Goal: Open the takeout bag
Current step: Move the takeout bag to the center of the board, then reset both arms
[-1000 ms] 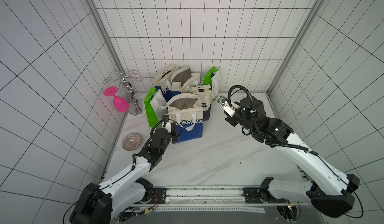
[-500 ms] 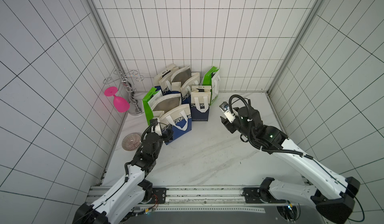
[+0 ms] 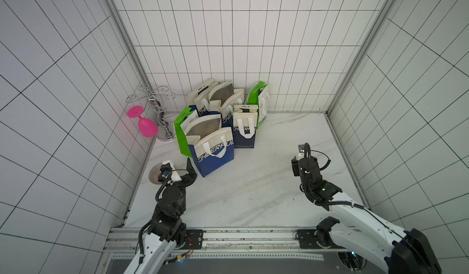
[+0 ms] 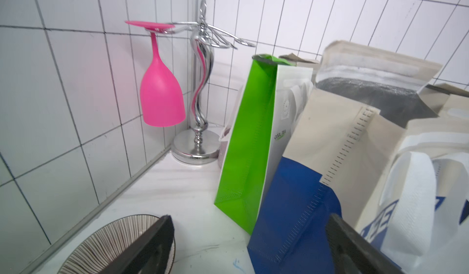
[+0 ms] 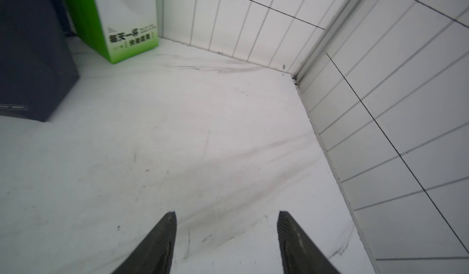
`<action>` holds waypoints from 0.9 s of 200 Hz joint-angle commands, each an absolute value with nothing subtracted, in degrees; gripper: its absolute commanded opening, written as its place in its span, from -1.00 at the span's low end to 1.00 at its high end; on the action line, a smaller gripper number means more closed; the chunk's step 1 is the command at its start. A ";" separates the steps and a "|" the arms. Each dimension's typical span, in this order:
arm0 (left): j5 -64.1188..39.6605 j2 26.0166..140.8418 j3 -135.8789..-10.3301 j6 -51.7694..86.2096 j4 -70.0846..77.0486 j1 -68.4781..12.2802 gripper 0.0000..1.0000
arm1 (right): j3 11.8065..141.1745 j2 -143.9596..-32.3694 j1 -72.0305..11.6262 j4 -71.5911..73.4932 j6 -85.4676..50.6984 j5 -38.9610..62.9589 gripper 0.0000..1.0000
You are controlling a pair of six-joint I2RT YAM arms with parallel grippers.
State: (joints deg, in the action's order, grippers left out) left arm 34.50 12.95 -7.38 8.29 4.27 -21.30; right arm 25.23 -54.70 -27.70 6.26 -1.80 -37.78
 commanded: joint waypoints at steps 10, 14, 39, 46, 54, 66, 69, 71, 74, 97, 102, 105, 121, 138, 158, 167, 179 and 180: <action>38.88 20.73 1.89 -5.29 25.97 -20.92 0.92 | 20.13 -57.68 -18.98 25.77 -4.94 -41.99 0.28; 39.52 23.15 1.54 -5.20 26.45 -20.86 0.91 | 18.70 -58.41 -17.28 28.68 -5.79 -41.07 0.28; 37.31 40.79 0.34 -3.91 39.36 -18.41 0.95 | 13.10 -68.13 -8.54 45.36 -9.56 -38.09 0.25; 36.58 45.17 -0.69 -4.04 41.94 -18.02 0.95 | 13.20 -69.26 -8.72 47.09 -8.28 -35.93 0.25; 35.49 49.91 -1.53 -4.41 45.19 -17.59 0.96 | 14.09 -71.47 -8.36 48.50 -8.13 -35.67 0.26; 33.44 56.78 -2.51 -4.87 51.79 -16.29 0.95 | 15.10 -75.12 -8.18 52.62 -4.69 -35.59 0.27; 32.93 58.36 -2.84 -4.85 52.88 -15.85 0.95 | 15.07 -76.00 -7.97 53.84 -4.26 -34.75 0.27; 32.60 59.30 -3.13 -4.84 53.50 -15.63 0.96 | 15.00 -76.61 -7.73 54.66 -4.16 -33.96 0.27; 31.73 60.53 -3.60 -4.91 54.30 -15.24 0.95 | 14.76 -77.74 -7.32 56.30 -4.07 -33.02 0.27; 27.49 68.85 -5.53 -6.00 61.29 -13.89 0.95 | 14.11 -86.03 -7.27 67.64 0.18 -27.96 0.27; 26.83 70.07 -5.80 -6.35 62.27 -13.90 0.95 | 14.95 -84.42 -7.46 62.72 0.19 -26.14 0.24; 26.25 70.72 -6.19 -6.55 62.51 -13.89 0.96 | 15.36 -83.56 -7.40 60.24 -0.11 -24.88 0.21; 23.65 74.55 -8.83 -7.35 62.48 -13.86 0.96 | 15.34 -87.87 -6.41 65.40 0.66 -21.33 0.18; 19.04 82.34 -9.59 -5.59 69.24 -11.71 0.95 | 16.70 -90.23 -6.97 66.21 1.86 -22.01 0.26; 19.41 93.53 -11.67 -7.00 79.09 -11.37 0.95 | 19.29 -88.33 -5.82 57.74 -0.44 -21.78 0.31; 20.98 93.57 -13.18 -6.97 77.11 -11.76 0.94 | 20.20 -89.64 -5.35 58.28 -0.45 -21.44 0.38; 19.49 89.45 -17.27 -4.59 62.44 -10.58 0.95 | 22.85 -88.49 -3.15 50.68 -2.71 -18.83 0.41; 19.37 89.20 -17.77 -4.45 60.67 -10.48 0.95 | 22.98 -88.41 -2.89 50.08 -2.98 -18.65 0.42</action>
